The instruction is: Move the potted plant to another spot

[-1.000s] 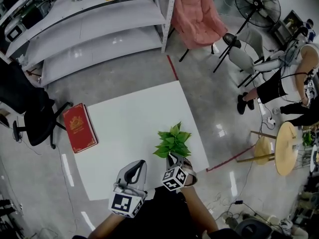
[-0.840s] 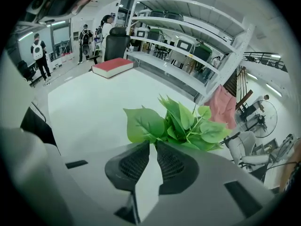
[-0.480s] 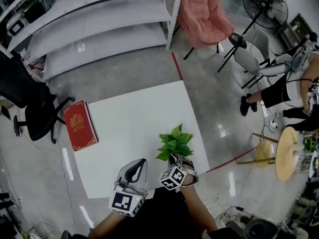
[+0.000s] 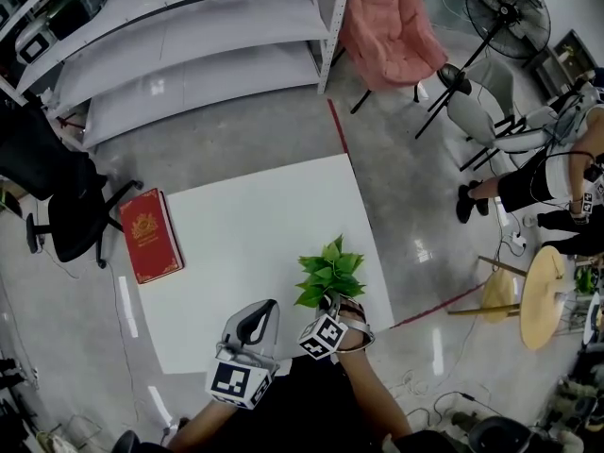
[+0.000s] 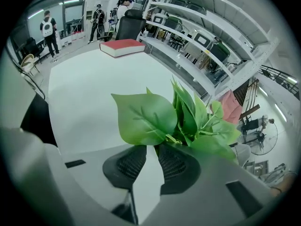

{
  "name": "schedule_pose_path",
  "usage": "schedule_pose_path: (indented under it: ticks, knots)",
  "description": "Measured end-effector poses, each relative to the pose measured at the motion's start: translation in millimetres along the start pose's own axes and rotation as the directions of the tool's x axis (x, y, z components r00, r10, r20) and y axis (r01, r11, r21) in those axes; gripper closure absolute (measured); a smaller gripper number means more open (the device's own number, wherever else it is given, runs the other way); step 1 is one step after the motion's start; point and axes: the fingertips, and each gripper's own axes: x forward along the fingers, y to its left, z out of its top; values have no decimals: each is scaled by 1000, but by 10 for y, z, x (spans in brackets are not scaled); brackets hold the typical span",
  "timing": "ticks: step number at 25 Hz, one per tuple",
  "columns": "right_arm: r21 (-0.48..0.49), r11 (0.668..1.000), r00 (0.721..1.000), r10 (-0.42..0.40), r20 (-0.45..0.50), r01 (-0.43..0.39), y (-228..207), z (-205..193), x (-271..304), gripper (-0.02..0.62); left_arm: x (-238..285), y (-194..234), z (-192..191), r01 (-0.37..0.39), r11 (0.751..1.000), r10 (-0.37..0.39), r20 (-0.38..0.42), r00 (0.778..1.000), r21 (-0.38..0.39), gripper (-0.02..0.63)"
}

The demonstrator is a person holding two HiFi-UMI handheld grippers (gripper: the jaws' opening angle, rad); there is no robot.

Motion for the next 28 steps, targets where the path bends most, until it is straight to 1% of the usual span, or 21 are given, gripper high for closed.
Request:
schedule_pose_path:
  ticks: [5,9,14,18,21,24,28]
  knots:
    - [-26,1000,1000,3,-20,-4,16,-34,80,531,6,-22,3,-18,1000,18,12,1000,-10,586]
    - [-69,998,999,-18,-27,16,3,-32,113,532,-1,-16,7,-38,999,39,21,999,-15,586]
    - [-79,997,1000,-17,-4,16,17,-36,116,538,-28,-33,15,-68,997,69,30,997,-27,586]
    - [-88,996,1000,-1,14,2,32,-59,97,546,-68,-94,13,-90,996,91,36,995,-24,586]
    - [-119,993,1000,0,24,3,21,-77,92,552,-102,-126,12,-110,994,111,40,993,-24,586]
    - [-130,992,999,2,36,2,5,-65,55,555,-150,-161,26,-132,991,133,49,990,-27,586]
    - [-155,988,998,26,49,-18,38,-90,33,555,-233,-213,35,-171,985,173,60,983,-33,586]
